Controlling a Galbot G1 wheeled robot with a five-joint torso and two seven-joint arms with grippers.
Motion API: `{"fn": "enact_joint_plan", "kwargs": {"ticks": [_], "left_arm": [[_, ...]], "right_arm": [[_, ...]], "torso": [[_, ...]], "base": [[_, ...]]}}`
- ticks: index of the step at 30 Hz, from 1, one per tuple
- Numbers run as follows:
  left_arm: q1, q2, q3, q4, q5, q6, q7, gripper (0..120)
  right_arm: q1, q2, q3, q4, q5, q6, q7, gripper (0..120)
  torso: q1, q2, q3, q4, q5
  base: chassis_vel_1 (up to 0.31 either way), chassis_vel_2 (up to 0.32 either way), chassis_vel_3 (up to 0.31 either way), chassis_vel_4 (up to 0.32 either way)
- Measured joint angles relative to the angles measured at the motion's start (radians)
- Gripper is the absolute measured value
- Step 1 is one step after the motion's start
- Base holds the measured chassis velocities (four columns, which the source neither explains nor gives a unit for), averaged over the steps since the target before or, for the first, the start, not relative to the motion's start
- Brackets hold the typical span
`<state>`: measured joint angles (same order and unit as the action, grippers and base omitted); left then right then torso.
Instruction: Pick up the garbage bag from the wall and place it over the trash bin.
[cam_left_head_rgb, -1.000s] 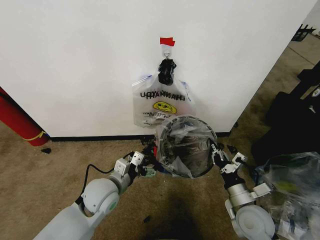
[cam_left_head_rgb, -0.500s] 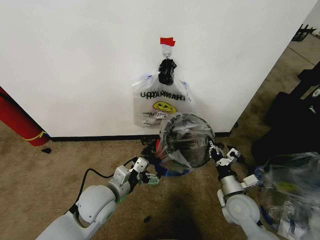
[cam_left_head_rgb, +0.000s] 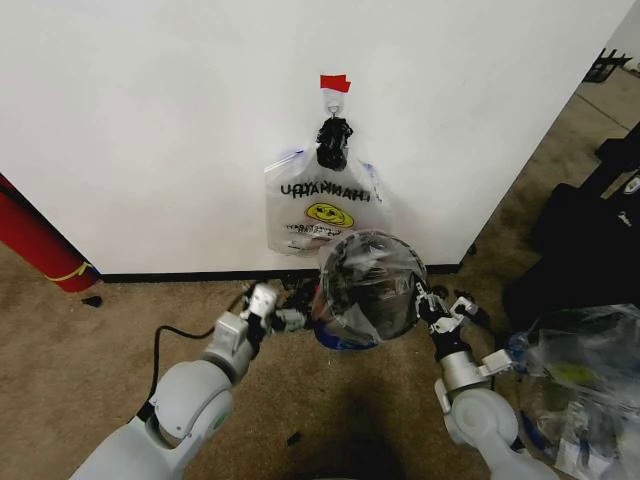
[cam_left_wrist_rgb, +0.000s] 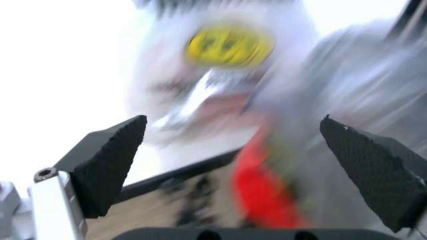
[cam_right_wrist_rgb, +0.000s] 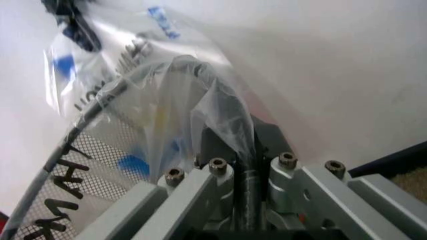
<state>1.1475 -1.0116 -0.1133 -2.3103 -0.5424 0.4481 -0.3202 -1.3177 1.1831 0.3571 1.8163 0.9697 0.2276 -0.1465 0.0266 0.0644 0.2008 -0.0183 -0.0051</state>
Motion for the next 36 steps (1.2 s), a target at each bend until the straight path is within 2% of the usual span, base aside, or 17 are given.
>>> {"fn": "enact_joint_plan", "kwargs": {"ticks": [3, 5, 10, 11, 15, 17, 18, 21, 25, 26, 28, 30, 36], "left_arm": [[0.003, 0.008, 0.037, -0.061, -0.134, -0.021, 0.009, 89], [0.001, 0.013, 0.048, -0.063, -0.158, -0.024, 0.026, 84], [-0.076, 0.008, 0.127, 0.010, -0.181, -0.014, 0.076, 63], [-0.076, 0.008, 0.127, 0.010, -0.181, -0.014, 0.076, 63], [-0.165, -0.032, 0.187, 0.089, -0.180, 0.051, 0.027, 48], [-0.214, -0.070, 0.230, 0.135, -0.179, 0.109, -0.031, 37], [-0.214, -0.070, 0.230, 0.135, -0.179, 0.109, -0.031, 37], [-0.263, -0.127, 0.281, 0.175, -0.179, 0.180, -0.099, 26], [-0.296, -0.184, 0.321, 0.210, -0.164, 0.233, -0.151, 12], [-0.296, -0.184, 0.321, 0.210, -0.164, 0.233, -0.151, 12], [-0.324, -0.232, 0.368, 0.261, -0.118, 0.263, -0.209, 0], [-0.342, -0.249, 0.394, 0.289, -0.091, 0.285, -0.233, 0], [-0.387, -0.244, 0.438, 0.340, -0.022, 0.294, -0.239, 0]], "right_arm": [[0.018, 0.002, -0.013, -0.023, -0.013, 0.002, -0.003, 1], [0.024, 0.002, -0.018, -0.028, -0.016, 0.002, -0.003, 1], [0.040, 0.002, -0.036, -0.039, -0.027, 0.001, -0.006, 1], [0.040, 0.002, -0.036, -0.039, -0.027, 0.001, -0.006, 1], [0.043, -0.002, -0.043, -0.041, -0.032, 0.000, -0.007, 1], [0.043, -0.006, -0.043, -0.041, -0.037, -0.001, -0.008, 1], [0.043, -0.006, -0.043, -0.041, -0.037, -0.001, -0.008, 1], [0.039, -0.009, -0.043, -0.032, -0.043, -0.002, -0.008, 1], [0.035, -0.010, -0.044, -0.022, -0.050, -0.002, -0.009, 1], [0.035, -0.010, -0.044, -0.022, -0.050, -0.002, -0.009, 1], [0.032, -0.010, -0.046, -0.011, -0.058, -0.002, -0.011, 1], [0.028, -0.010, -0.048, -0.005, -0.065, -0.002, -0.012, 1], [0.023, -0.005, -0.049, 0.002, -0.079, -0.002, -0.017, 1]], "torso": [[0.000, 0.000, 0.000, 0.0001, 0.0000], [0.000, 0.000, 0.000, 0.0003, 0.0001], [0.000, 0.000, 0.000, 0.0002, -0.0002], [0.000, 0.000, 0.000, 0.0002, -0.0002], [0.000, 0.000, 0.000, 0.0002, -0.0001], [0.000, 0.000, 0.000, 0.0001, -0.0002], [0.000, 0.000, 0.000, 0.0001, -0.0002], [0.000, 0.000, 0.000, 0.0001, 0.0000], [0.000, 0.000, 0.000, 0.0001, 0.0000], [0.000, 0.000, 0.000, 0.0001, 0.0000], [0.000, 0.000, 0.000, 0.0000, -0.0001], [0.000, 0.000, 0.000, 0.0000, 0.0000], [0.000, 0.000, 0.000, 0.0003, 0.0000]], "base": [[0.000, 0.000, 0.000, 0.000], [0.000, 0.000, 0.000, 0.000], [0.000, 0.000, 0.000, 0.000], [0.000, 0.000, 0.000, 0.000], [0.000, 0.000, 0.000, 0.000], [0.000, 0.000, 0.000, 0.000], [0.000, 0.000, 0.000, 0.000], [0.000, 0.000, 0.000, 0.000], [0.000, 0.000, 0.000, 0.000], [0.000, 0.000, 0.000, 0.000], [0.000, 0.000, 0.000, 0.000], [0.000, 0.000, 0.000, 0.000], [0.000, 0.000, 0.000, 0.000]]}}
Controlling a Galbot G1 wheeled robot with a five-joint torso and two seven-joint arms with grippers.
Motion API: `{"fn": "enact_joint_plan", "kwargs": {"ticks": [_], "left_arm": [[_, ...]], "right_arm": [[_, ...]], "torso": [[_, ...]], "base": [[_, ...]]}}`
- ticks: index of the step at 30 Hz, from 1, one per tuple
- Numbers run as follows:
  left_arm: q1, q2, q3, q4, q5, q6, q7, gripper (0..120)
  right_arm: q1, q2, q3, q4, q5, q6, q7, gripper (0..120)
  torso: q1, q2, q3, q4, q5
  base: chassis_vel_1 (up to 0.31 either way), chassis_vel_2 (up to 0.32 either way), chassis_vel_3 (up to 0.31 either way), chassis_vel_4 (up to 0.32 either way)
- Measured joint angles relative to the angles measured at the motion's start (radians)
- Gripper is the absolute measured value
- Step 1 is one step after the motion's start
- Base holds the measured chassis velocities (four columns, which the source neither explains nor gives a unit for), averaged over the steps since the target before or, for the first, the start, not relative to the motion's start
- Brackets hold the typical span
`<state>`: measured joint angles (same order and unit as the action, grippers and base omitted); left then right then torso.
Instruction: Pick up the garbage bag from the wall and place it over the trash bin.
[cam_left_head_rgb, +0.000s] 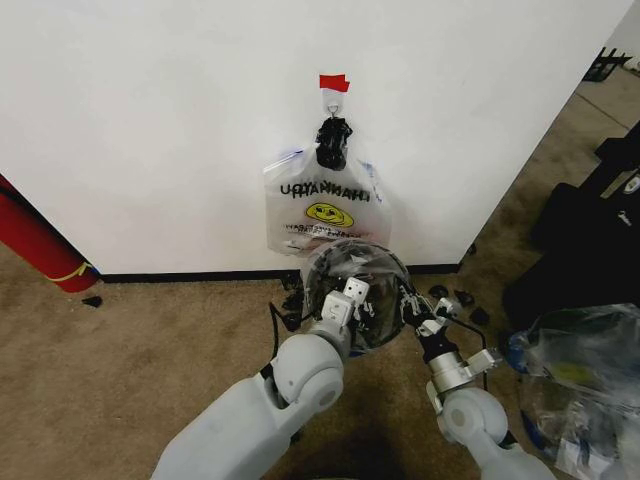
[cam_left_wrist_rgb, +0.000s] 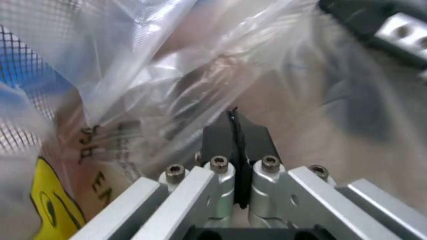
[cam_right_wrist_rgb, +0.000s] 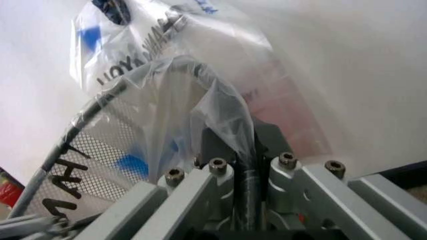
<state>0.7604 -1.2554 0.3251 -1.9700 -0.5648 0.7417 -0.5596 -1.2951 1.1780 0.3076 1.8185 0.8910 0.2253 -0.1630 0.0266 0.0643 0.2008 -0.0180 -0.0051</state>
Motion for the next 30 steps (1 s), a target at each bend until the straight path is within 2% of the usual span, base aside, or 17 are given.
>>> {"fn": "enact_joint_plan", "kwargs": {"ticks": [18, 30], "left_arm": [[-0.097, 0.032, 0.057, 0.138, 0.162, -0.004, 0.012, 0], [-0.124, 0.042, 0.058, 0.242, 0.221, -0.005, 0.011, 0]], "right_arm": [[-0.051, 0.001, 0.000, 0.029, -0.035, 0.020, -0.040, 1], [-0.091, -0.001, -0.023, 0.082, -0.058, 0.021, -0.066, 1]], "torso": [[0.000, 0.000, 0.000, -0.0001, -0.0002], [0.000, 0.000, 0.000, -0.0001, -0.0003]], "base": [[0.000, 0.000, 0.000, 0.000], [0.000, 0.000, 0.000, 0.000]]}}
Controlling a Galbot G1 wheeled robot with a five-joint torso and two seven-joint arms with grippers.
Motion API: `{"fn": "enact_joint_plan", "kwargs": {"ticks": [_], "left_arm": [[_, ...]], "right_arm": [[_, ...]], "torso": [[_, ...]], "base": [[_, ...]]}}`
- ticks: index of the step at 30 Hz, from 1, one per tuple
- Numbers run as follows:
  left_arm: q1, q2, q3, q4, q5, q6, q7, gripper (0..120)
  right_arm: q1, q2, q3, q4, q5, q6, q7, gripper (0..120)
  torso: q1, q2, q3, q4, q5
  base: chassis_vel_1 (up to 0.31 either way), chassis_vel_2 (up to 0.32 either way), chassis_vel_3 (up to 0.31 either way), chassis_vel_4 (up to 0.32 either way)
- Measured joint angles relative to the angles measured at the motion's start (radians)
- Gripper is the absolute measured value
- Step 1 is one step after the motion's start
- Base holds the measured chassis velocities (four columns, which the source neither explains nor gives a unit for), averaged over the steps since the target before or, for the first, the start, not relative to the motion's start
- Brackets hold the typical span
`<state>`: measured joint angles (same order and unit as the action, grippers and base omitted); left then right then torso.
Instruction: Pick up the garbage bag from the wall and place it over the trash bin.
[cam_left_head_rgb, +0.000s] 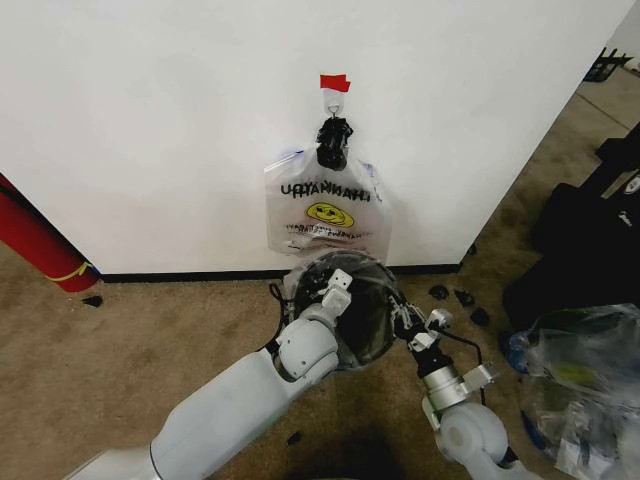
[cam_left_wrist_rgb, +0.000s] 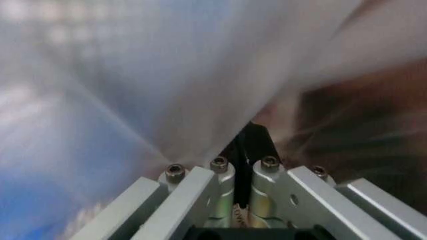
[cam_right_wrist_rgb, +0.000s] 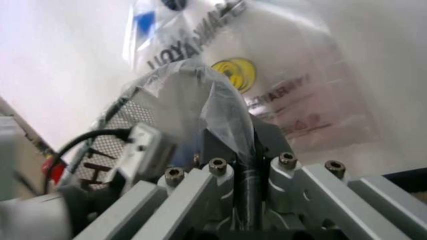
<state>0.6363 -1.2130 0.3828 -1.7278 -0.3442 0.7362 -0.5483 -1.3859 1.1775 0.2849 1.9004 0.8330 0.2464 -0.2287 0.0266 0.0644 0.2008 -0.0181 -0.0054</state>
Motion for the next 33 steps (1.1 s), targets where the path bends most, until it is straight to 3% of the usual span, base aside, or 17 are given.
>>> {"fn": "enact_joint_plan", "kwargs": {"ticks": [7, 18, 24, 33], "left_arm": [[0.004, -0.005, -0.002, 0.021, 0.014, 0.000, 0.003, 0], [0.014, 0.008, 0.020, -0.022, -0.020, -0.001, 0.014, 0], [0.052, 0.070, 0.025, -0.120, -0.035, -0.001, 0.017, 0], [0.061, 0.142, 0.057, -0.171, -0.116, -0.001, 0.053, 0]], "right_arm": [[-0.017, -0.003, -0.003, 0.009, -0.007, 0.005, -0.022, 1], [0.011, 0.004, -0.003, -0.050, -0.056, 0.030, -0.033, 1], [0.072, 0.024, -0.006, -0.124, -0.087, 0.046, -0.026, 1], [0.112, 0.036, -0.026, -0.155, -0.121, 0.056, -0.038, 1]], "torso": [[0.000, 0.000, 0.000, 0.0000, 0.0000], [0.000, 0.000, 0.000, -0.0001, 0.0000], [0.000, 0.000, 0.000, -0.0001, 0.0000], [0.000, 0.000, 0.000, 0.0002, -0.0001]], "base": [[0.000, 0.000, 0.000, 0.000], [0.000, 0.000, 0.000, 0.000], [0.000, 0.000, 0.000, 0.000], [0.000, 0.000, 0.000, 0.000]]}}
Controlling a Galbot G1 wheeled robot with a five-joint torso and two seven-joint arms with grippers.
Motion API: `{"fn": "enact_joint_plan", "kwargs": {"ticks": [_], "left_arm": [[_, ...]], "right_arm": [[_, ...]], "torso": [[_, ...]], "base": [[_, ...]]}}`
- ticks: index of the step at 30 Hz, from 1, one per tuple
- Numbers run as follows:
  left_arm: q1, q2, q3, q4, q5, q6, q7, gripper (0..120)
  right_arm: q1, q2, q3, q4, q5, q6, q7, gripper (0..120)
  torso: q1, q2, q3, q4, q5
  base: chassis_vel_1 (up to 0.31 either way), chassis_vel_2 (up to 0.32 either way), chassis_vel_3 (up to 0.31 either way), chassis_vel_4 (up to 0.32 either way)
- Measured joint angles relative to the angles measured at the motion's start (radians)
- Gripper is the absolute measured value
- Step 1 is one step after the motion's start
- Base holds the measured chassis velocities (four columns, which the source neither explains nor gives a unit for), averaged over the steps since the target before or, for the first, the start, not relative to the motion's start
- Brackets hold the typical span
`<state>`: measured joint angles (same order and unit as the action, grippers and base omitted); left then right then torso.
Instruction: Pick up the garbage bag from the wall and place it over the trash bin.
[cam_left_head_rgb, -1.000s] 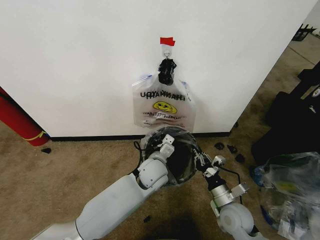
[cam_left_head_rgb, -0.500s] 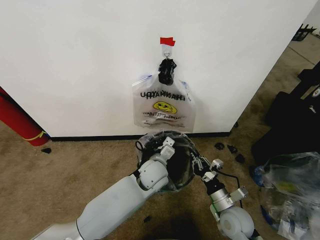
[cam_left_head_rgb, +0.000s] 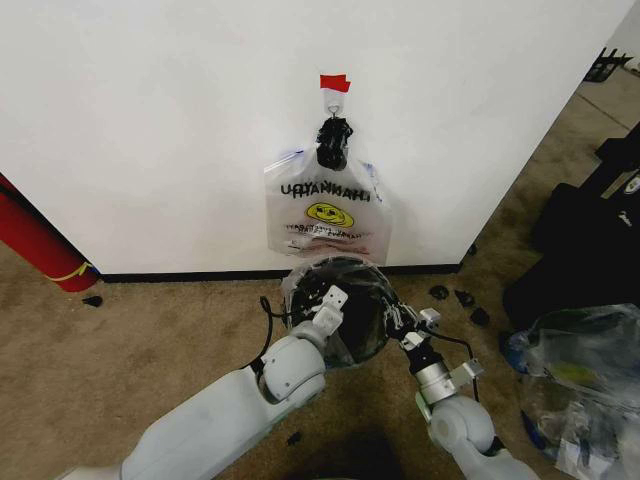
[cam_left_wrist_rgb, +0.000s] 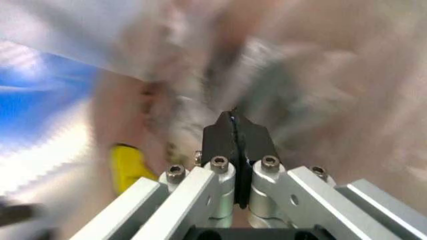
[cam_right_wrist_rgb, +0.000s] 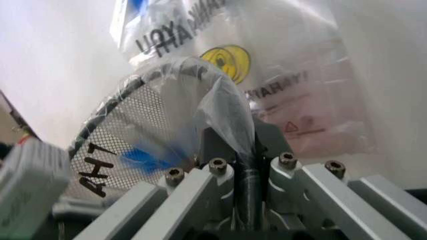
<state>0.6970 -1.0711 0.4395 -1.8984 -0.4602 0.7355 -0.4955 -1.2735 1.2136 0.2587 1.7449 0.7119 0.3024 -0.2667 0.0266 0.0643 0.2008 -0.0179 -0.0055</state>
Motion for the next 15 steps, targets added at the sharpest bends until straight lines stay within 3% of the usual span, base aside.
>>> {"fn": "enact_joint_plan", "kwargs": {"ticks": [5, 11, 15], "left_arm": [[-0.056, 0.020, 0.065, 0.034, -0.037, 0.000, 0.003, 0], [-0.175, 0.018, 0.199, 0.151, -0.057, 0.000, -0.030, 0], [-0.213, 0.001, 0.236, 0.203, -0.057, 0.000, -0.036, 0]], "right_arm": [[-0.006, -0.001, 0.000, 0.007, -0.012, 0.004, -0.018, 1], [-0.040, -0.009, 0.010, 0.051, -0.023, 0.014, -0.044, 1], [-0.058, -0.014, 0.015, 0.073, -0.025, 0.018, -0.051, 1]], "torso": [[0.000, 0.000, 0.000, -0.0002, 0.0002], [0.000, 0.000, 0.000, -0.0003, 0.0002], [0.000, 0.000, 0.000, -0.0002, 0.0002]], "base": [[0.000, 0.000, 0.000, 0.000], [0.000, 0.000, 0.000, 0.000], [0.000, 0.000, 0.000, 0.000]]}}
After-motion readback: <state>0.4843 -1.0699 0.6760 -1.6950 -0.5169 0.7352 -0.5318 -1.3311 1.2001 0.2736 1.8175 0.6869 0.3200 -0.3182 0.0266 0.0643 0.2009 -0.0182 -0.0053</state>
